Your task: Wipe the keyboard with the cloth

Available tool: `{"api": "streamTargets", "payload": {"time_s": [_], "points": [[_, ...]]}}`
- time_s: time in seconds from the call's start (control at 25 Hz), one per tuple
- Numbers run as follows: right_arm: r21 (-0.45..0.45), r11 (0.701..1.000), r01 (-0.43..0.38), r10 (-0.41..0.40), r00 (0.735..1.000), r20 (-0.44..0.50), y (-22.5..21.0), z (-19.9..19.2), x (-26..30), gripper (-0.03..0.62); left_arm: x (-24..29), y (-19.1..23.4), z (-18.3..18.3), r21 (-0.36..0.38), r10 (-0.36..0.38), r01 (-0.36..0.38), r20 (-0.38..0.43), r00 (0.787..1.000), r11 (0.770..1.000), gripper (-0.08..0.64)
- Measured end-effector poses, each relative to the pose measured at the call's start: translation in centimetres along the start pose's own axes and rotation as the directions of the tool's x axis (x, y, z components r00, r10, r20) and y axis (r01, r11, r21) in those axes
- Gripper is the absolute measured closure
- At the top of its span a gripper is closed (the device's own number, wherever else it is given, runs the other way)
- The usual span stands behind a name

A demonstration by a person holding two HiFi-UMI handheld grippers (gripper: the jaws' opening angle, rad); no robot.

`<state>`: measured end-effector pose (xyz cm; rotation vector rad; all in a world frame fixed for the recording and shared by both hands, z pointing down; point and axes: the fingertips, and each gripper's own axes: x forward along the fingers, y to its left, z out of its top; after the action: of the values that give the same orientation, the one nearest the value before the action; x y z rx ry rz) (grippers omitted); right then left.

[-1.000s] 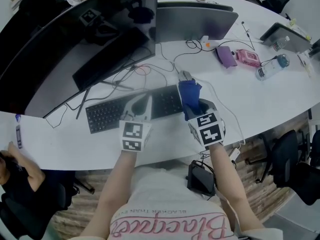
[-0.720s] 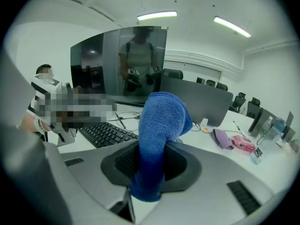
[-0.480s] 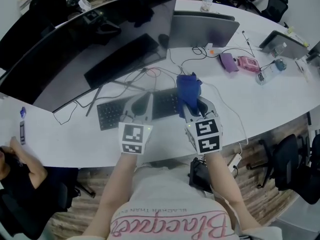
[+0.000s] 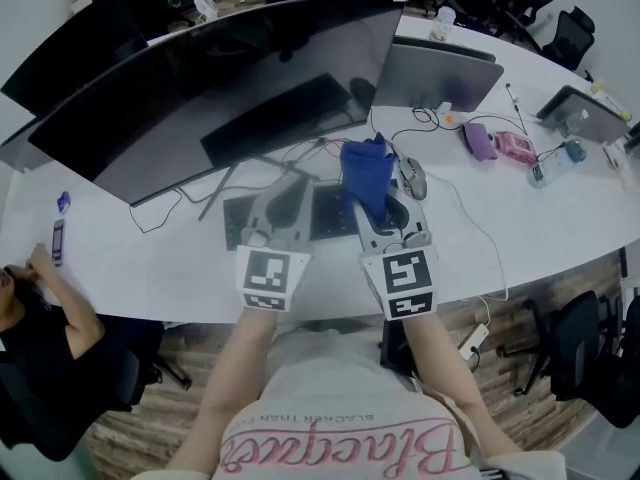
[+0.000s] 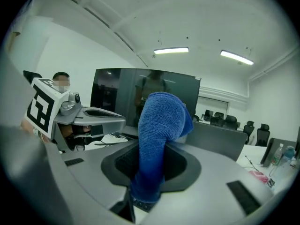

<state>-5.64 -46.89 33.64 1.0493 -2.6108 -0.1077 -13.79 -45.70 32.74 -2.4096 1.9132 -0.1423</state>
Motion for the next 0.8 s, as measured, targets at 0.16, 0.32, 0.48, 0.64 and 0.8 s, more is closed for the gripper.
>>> {"api": "streamTargets", "payload": {"time_s": [0.16, 0.32, 0.48, 0.64, 0.8], "points": [[-0.008, 0.999, -0.042, 0.042, 0.995, 0.088, 2.0, 2.5, 0.2, 0.495, -1.4, 0.9, 1.1, 0.014, 0.019, -0.019, 0.026, 0.999, 1.0, 0.554], [0.003, 0.995, -0.096, 0.093, 0.977, 0.192, 4.0, 5.0, 0.5, 0.495, -2.9, 2.2, 2.4, 0.023, 0.043, -0.044, 0.059, 0.997, 0.999, 0.554], [-0.002, 0.991, -0.136, 0.131, 0.955, 0.267, 5.8, 6.5, 0.6, 0.495, -4.2, 3.1, 3.6, 0.035, 0.067, -0.071, 0.098, 0.993, 0.997, 0.554], [-0.028, 0.991, -0.131, 0.134, 0.946, 0.296, 6.9, 7.3, 0.5, 0.495, -5.1, 3.2, 4.9, 0.037, 0.082, -0.089, 0.152, 0.985, 0.995, 0.554], [-0.044, 0.991, -0.126, 0.133, 0.943, 0.304, 7.7, 7.5, 0.4, 0.495, -5.7, 3.1, 5.5, 0.027, 0.09, -0.097, 0.177, 0.98, 0.995, 0.554]]}}
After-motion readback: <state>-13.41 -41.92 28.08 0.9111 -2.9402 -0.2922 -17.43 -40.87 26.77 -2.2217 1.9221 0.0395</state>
